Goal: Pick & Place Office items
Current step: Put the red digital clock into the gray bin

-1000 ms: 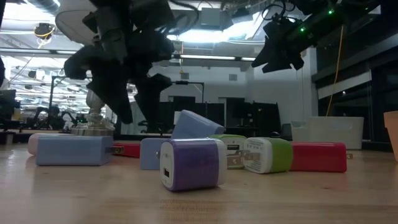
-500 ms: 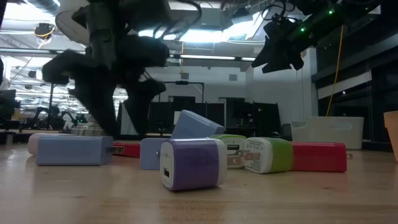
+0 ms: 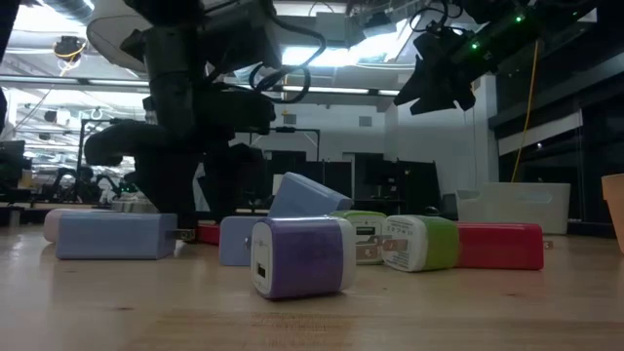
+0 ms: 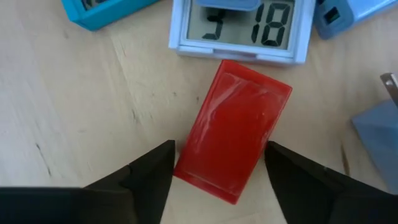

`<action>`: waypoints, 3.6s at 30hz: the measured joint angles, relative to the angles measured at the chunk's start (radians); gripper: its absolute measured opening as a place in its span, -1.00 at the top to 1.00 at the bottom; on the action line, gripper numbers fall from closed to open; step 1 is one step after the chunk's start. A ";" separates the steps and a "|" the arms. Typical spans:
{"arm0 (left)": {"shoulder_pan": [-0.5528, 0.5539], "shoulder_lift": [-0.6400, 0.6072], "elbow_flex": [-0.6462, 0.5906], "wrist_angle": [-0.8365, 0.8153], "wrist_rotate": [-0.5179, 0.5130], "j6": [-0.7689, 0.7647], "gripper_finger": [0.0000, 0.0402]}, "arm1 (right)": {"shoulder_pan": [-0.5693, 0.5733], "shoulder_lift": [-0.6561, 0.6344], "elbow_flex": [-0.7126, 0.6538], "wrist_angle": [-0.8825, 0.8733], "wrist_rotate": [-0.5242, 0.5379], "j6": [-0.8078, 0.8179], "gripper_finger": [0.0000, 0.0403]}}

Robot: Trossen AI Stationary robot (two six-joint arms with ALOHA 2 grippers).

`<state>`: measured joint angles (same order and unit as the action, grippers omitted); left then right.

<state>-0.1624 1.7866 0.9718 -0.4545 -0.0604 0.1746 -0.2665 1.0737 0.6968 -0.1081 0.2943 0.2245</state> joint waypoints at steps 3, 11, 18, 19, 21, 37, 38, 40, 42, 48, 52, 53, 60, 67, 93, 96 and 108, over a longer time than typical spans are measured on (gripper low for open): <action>0.001 0.001 -0.001 0.002 0.004 0.003 -0.02 | 0.000 0.000 0.000 0.000 0.000 0.000 -0.35; 0.052 -0.007 -0.003 0.011 -0.028 -0.004 0.24 | 0.000 0.000 0.000 0.003 0.000 -0.016 -0.35; 0.163 -0.102 -0.006 -0.003 0.087 0.004 0.24 | 0.004 0.000 0.000 0.132 -0.153 -0.135 -0.35; 0.183 -0.125 -0.006 0.001 0.119 0.003 0.24 | 0.006 0.000 0.000 0.159 -0.179 -0.156 -0.35; 0.222 -0.162 -0.006 0.009 0.189 0.004 0.24 | 0.014 0.000 0.000 0.209 -0.230 -0.199 -0.35; 0.620 -0.489 -0.002 0.115 0.922 -0.169 0.24 | 0.217 0.166 0.031 0.483 -0.306 -0.485 -0.35; 0.624 -0.489 -0.002 0.115 0.955 -0.176 0.24 | 0.224 0.187 0.052 0.483 -0.308 -0.497 -0.35; 0.620 -0.487 -0.002 0.116 0.981 -0.188 0.24 | 0.236 0.235 0.103 0.483 -0.313 -0.512 -0.35; 0.611 -0.484 -0.003 0.115 0.998 -0.191 0.24 | 0.243 0.285 0.163 0.457 -0.345 -0.528 -0.35; 0.566 -0.484 -0.003 0.146 1.023 -0.236 0.24 | 0.251 0.426 0.350 0.310 -0.425 -0.558 -0.28; 0.555 -0.484 -0.003 0.136 1.009 -0.227 0.24 | 0.251 0.476 0.408 0.256 -0.436 -0.580 -0.23; 0.554 -0.484 -0.003 0.137 1.007 -0.225 0.24 | 0.251 0.480 0.412 0.256 -0.446 -0.581 -0.22; 0.553 -0.484 -0.003 0.141 1.004 -0.204 0.24 | 0.253 0.485 0.422 0.265 -0.520 -0.576 -0.20; 0.530 -0.481 -0.003 0.148 0.994 -0.204 0.24 | 0.254 0.485 0.422 0.272 -0.515 -0.576 -0.20; 0.505 -0.367 0.082 0.244 1.024 -0.227 0.24 | 0.275 0.484 0.422 0.257 -0.548 -0.550 -0.19; 0.503 -0.367 0.082 0.241 1.024 -0.225 0.24 | 0.275 0.484 0.422 0.257 -0.548 -0.550 -0.19; 0.488 -0.367 0.082 0.241 1.012 -0.222 0.24 | 0.274 0.484 0.422 0.261 -0.540 -0.554 0.46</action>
<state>0.3256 1.4197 1.0538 -0.2134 0.9513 -0.0472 0.0074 1.5581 1.1187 0.1526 -0.2455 -0.3298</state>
